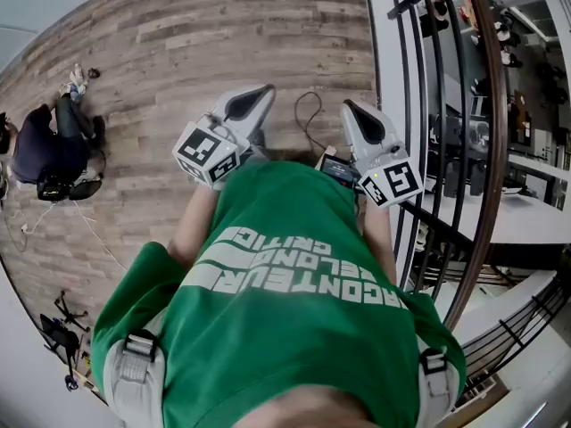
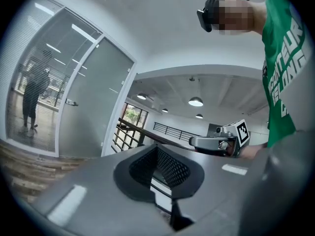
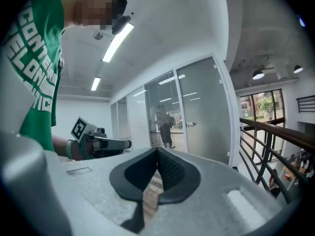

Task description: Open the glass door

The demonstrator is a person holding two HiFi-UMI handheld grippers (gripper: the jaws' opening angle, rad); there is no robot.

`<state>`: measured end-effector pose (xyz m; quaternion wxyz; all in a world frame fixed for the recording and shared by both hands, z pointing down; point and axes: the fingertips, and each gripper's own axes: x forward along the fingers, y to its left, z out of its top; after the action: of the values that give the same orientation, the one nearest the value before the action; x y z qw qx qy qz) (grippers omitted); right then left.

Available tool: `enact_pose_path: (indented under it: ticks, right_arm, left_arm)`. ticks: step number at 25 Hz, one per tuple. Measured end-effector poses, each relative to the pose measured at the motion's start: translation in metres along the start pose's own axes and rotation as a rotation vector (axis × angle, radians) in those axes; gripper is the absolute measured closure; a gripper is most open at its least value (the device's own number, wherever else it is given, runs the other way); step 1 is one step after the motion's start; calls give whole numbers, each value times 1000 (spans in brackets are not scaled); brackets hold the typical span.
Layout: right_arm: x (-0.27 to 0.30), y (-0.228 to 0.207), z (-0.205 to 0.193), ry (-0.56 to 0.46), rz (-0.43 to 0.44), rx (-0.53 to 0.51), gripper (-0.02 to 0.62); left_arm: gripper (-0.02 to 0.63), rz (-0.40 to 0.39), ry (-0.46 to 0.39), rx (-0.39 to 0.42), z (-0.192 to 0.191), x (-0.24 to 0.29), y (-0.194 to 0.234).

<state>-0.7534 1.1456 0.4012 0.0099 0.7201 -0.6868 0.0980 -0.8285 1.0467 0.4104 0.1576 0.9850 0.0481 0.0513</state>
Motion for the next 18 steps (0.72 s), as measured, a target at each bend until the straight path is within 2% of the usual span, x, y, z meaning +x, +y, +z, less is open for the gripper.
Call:
enact_pose_path:
  ticks: [11, 18]
  right_arm:
    - [-5, 4, -5, 14, -124, 14, 601]
    - [8, -10, -8, 40, -216, 31, 601]
  left_arm:
    - [597, -39, 29, -1, -6, -19, 17]
    - [597, -114, 56, 1, 3, -15, 42]
